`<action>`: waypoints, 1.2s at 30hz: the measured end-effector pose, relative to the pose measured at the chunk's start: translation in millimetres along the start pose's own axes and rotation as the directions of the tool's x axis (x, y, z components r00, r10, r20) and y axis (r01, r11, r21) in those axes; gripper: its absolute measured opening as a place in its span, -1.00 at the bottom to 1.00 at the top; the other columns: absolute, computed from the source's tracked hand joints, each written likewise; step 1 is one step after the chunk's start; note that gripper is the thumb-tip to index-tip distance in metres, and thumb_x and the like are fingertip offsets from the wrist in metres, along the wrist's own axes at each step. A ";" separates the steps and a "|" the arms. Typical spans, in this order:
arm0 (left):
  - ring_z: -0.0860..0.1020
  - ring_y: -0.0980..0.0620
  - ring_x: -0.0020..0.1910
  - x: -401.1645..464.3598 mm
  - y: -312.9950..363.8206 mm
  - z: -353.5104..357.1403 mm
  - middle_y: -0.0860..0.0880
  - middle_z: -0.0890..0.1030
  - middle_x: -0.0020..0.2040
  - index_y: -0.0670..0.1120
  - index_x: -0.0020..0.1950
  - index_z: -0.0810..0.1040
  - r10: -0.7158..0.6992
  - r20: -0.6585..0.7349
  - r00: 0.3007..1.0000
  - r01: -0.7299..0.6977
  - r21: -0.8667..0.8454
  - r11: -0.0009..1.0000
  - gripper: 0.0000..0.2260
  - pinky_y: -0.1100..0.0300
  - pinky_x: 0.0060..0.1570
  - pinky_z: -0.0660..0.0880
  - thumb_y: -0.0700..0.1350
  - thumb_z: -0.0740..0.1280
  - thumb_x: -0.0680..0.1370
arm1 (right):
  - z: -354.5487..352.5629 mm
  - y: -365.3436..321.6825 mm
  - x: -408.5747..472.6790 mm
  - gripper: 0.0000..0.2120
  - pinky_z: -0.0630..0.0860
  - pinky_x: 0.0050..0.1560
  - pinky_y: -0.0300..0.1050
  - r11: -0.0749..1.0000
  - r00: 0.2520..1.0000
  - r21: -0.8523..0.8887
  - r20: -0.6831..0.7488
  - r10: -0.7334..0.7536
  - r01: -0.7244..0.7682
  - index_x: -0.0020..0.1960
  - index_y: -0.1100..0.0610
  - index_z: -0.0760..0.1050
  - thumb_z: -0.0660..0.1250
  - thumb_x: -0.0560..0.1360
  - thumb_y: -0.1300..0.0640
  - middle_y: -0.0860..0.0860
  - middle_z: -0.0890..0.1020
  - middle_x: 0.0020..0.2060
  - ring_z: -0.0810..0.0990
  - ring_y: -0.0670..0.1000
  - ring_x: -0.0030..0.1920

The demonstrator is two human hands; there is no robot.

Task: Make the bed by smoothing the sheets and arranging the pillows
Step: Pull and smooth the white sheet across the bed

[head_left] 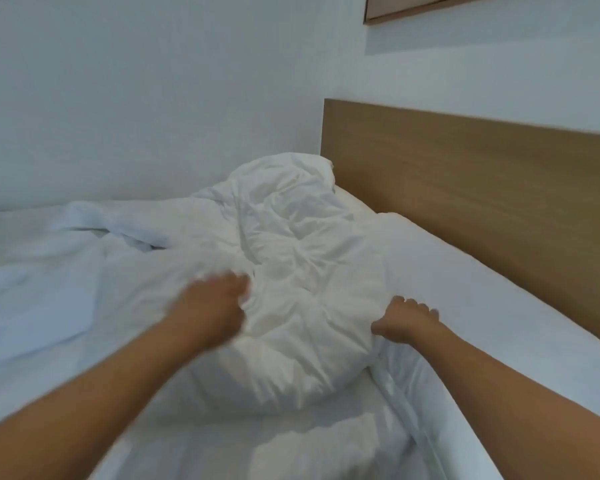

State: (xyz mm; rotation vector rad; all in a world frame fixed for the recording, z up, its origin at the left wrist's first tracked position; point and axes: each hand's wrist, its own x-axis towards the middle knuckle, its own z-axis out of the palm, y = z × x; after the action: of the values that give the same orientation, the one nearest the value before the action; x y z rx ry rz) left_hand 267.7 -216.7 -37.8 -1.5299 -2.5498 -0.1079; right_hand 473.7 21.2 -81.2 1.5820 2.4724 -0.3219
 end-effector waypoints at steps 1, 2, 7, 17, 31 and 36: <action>0.48 -0.08 0.18 -1.4 26.9 20.6 -0.04 0.50 0.24 0.08 0.24 0.40 0.099 0.201 0.975 -0.080 -0.098 0.992 -0.67 0.07 0.12 0.42 0.07 0.22 0.48 | 12.1 2.6 2.6 -0.22 0.16 0.40 0.08 1.000 0.999 0.004 0.050 -0.020 0.020 0.48 0.16 0.15 0.29 0.40 -0.19 0.17 0.23 0.45 0.22 0.21 0.43; 0.46 -0.06 0.22 -2.1 49.6 40.4 -0.01 0.47 0.30 0.12 0.30 0.37 0.135 0.390 0.911 -0.093 -0.125 0.988 -0.58 0.06 0.16 0.42 0.15 0.27 0.45 | 20.8 4.9 6.2 -0.19 0.12 0.43 0.08 0.999 0.997 -0.002 0.075 -0.036 0.036 0.49 0.15 0.12 0.31 0.40 -0.21 0.19 0.13 0.48 0.14 0.23 0.46; 0.29 -0.22 0.37 10.1 90.3 132.3 -0.11 0.18 0.46 0.07 0.48 0.10 -0.112 0.519 0.847 0.021 0.178 0.984 -0.22 -0.33 0.22 0.27 0.19 0.40 0.36 | 19.8 4.9 39.4 -0.56 0.40 0.19 -0.03 0.913 0.958 0.290 -0.093 -0.270 0.285 0.20 0.04 0.49 0.26 0.45 -0.21 0.07 0.51 0.20 0.47 0.12 0.24; 0.46 0.19 -0.49 112.5 49.7 -7.6 0.11 0.46 -0.63 -0.02 -0.70 0.46 -0.256 0.205 0.945 0.309 -0.818 0.485 -0.77 0.46 -0.44 0.28 -0.19 0.26 0.18 | -7.6 -9.9 37.9 -0.47 0.53 0.10 -0.28 0.091 0.782 0.996 0.056 -0.621 0.001 0.42 -0.07 0.30 0.29 0.50 -0.16 -0.14 0.56 0.26 0.57 -0.14 0.21; 0.42 -0.25 0.32 -4.8 116.8 102.8 -0.14 0.38 0.40 0.01 0.51 0.22 -0.024 -0.042 0.999 0.021 -0.069 0.997 -0.05 -0.37 0.13 0.39 0.15 0.45 0.14 | -89.0 26.5 -15.8 -0.94 0.49 -0.21 -0.12 -0.296 0.984 0.946 -0.085 0.155 0.128 -0.07 0.09 0.45 0.31 0.50 0.12 0.03 0.57 -0.16 0.55 0.00 -0.19; 0.47 -0.12 0.17 58.6 171.7 31.8 -0.05 0.47 0.27 -0.02 0.37 0.34 0.007 -0.356 0.934 -0.174 -0.441 0.880 -0.36 0.00 0.07 0.44 -0.24 0.37 0.30 | -163.5 101.8 -22.2 -0.71 0.60 -0.04 -0.11 -0.408 0.796 0.789 -0.162 0.583 0.459 0.21 0.10 0.50 0.27 0.50 0.11 0.00 0.63 0.02 0.63 0.04 0.00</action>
State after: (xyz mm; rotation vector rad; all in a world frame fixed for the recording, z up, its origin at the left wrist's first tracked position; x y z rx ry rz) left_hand 388.6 -80.0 -62.6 -1.5976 -2.2576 -0.9566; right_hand 568.8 89.4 73.5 2.4743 1.6568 -3.4703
